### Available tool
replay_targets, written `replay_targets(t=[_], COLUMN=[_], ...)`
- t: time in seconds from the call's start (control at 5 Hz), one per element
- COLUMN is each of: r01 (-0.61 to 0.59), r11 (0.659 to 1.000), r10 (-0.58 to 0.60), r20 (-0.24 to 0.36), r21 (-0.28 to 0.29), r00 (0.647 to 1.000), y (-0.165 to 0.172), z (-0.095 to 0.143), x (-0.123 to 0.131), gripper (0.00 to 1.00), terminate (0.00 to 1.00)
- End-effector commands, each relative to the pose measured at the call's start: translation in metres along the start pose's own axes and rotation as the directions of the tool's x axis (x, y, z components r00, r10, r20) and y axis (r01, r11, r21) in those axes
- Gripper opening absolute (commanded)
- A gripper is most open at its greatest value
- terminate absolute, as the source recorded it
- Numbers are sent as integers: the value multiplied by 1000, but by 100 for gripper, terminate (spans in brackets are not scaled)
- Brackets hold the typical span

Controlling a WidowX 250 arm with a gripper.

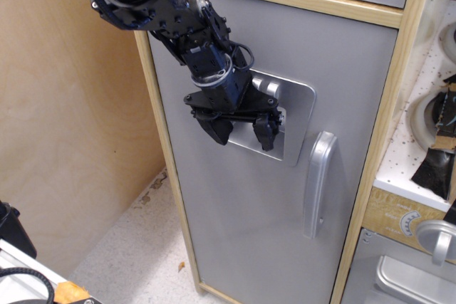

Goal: Open fridge

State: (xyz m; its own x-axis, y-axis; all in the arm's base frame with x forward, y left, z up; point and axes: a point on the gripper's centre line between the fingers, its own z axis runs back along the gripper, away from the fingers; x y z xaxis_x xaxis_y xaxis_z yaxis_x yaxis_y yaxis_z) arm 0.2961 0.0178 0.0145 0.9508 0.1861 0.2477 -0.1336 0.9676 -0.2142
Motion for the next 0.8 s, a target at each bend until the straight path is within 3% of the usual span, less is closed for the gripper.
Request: replay_targets(t=[0.0, 0.2, 0.4, 0.6], r01=[0, -37, -60, -72], r11=[1000, 999, 998, 997], r10=[0, 36, 59, 73], r20=[0, 4, 21, 31], r21=[0, 40, 27, -7], r00=[1000, 999, 998, 997], y=[0, -8, -15, -39], z=[0, 22, 20, 14], x=[0, -14, -32, -30], gripper=[100, 100, 100, 100], terminate=[0, 0, 0, 0])
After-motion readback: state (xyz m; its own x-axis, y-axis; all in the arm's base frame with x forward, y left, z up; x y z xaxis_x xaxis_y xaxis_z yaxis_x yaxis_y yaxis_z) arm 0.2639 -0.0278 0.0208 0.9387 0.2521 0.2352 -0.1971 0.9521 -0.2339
